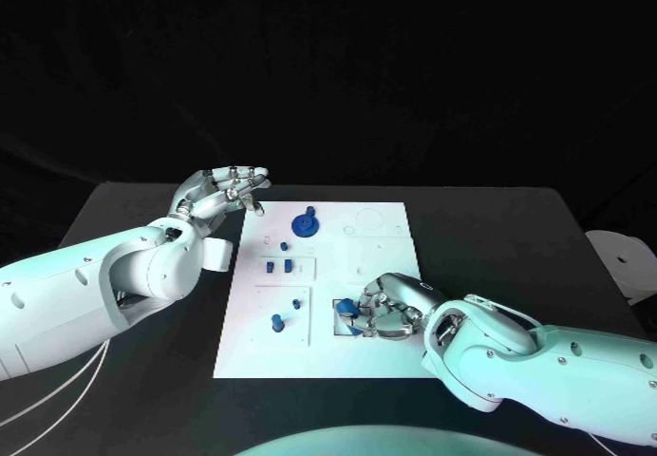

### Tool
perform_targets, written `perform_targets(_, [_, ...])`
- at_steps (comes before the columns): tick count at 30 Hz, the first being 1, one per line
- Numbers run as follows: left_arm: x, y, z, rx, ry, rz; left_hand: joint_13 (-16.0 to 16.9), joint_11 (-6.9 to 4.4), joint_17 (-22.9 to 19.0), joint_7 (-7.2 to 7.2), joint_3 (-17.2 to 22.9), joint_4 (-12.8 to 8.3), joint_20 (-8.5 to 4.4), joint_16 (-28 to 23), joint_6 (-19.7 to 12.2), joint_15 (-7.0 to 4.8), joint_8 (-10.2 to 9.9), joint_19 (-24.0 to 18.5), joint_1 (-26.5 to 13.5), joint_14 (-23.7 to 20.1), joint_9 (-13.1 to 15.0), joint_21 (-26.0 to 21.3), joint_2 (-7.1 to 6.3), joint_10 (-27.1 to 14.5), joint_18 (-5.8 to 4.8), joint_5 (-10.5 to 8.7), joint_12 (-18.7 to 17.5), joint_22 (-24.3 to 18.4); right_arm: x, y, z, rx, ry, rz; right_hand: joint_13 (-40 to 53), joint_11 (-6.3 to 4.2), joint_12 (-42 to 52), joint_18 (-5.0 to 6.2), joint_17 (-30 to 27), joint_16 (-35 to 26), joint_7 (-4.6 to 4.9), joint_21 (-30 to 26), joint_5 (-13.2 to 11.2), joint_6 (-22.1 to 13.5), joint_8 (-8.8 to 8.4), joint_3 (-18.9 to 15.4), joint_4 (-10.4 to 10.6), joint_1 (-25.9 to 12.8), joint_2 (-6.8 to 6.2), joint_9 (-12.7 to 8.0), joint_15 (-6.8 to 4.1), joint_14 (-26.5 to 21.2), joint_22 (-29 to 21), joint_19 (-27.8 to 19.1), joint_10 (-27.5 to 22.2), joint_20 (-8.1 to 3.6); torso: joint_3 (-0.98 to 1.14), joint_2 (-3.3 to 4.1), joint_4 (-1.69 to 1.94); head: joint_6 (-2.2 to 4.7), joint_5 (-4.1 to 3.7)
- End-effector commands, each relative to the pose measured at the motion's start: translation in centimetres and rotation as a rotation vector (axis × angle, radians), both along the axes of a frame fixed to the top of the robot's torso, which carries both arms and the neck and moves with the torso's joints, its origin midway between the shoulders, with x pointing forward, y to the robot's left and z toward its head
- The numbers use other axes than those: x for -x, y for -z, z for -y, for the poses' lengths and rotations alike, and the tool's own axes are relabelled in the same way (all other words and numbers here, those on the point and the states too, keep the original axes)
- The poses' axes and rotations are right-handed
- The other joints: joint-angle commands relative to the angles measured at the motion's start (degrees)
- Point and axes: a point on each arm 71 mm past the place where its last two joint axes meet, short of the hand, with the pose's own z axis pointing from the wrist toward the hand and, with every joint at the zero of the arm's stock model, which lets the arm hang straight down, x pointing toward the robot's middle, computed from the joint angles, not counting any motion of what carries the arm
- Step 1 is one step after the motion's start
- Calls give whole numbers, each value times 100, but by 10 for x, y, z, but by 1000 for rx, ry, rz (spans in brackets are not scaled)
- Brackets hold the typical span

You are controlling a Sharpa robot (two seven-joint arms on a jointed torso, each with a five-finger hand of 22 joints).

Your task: Assemble the parts on the task board

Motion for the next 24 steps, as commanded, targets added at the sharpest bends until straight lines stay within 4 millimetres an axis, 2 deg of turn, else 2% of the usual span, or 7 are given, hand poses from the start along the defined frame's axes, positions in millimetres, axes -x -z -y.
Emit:
perform_targets(1, [1,-1,3,9,23,6,8,-3,-9,0,17,-17,11,1,-47,15,37,-42,-13,-21,-8,-25,24,-56,80,9,31,-8,1,4,-2,24,-22,-12,397,-11,22,-104,884,21,-254,-34,-43,295,26,-43,-7,-68,8,14,-51,489,1142,160,45,-33,4,3,5,-6,-20])
perform_targets(5, [1,-1,3,9,23,5,9,-3,-12,-1,19,-16,13,4,-51,17,43,-42,-23,-23,-9,-29,27,-72,80,10,41,-11,0,4,-5,28,-30,-7,416,-19,30,-105,888,22,-264,-34,-210,291,53,-121,-9,-144,6,41,-59,490,1147,164,55,-42,4,-1,-6,-4,-13])
perform_targets(9, [1,-1,3,9,25,5,9,-3,-13,-2,19,-17,13,4,-51,17,44,-43,-23,-24,-8,-30,28,-74,80,10,43,-11,0,4,-5,37,-30,-1,436,-21,30,-105,886,21,-269,-40,-454,285,94,-316,-1,-337,-48,80,-64,490,1152,166,62,-49,0,0,-2,-3,-16])
perform_targets(11, [1,-1,3,9,25,4,9,-3,-13,-2,19,-17,13,4,-51,17,44,-43,-23,-24,-8,-30,28,-74,80,10,43,-11,0,4,-5,40,-29,2,449,-25,26,-104,889,22,-272,-52,-760,278,131,-519,-2,-578,-20,116,-66,490,1155,166,65,-51,-1,-2,-1,2,-18])
perform_targets(14, [1,-1,3,9,24,4,9,-3,-13,-2,19,-17,13,4,-51,17,44,-43,-23,-24,-8,-30,28,-74,80,10,43,-11,0,4,-5,44,-29,6,456,-21,13,-102,880,18,-273,-69,-1083,262,162,-745,1,-751,22,149,-67,489,1157,165,64,-51,-2,-6,-2,6,-18])
perform_targets(18, [1,-1,3,9,24,4,9,-3,-13,-2,19,-17,13,4,-51,17,44,-43,-23,-24,-8,-30,28,-74,80,10,43,-11,0,3,-5,41,-32,12,463,-23,5,-100,882,18,-271,-84,-1221,250,181,-933,1,-829,34,168,-65,489,1158,163,65,-51,-3,-5,2,7,-16])
perform_targets(24, [1,-1,2,8,23,4,9,-3,-13,-2,19,-17,13,4,-51,17,44,-43,-23,-24,-8,-30,28,-74,80,10,43,-11,3,0,-6,27,-41,24,473,-24,10,-102,890,21,-271,-76,-1224,247,189,-1014,-1,-851,52,176,-64,491,1162,168,70,-51,-5,-4,-3,24,-8])
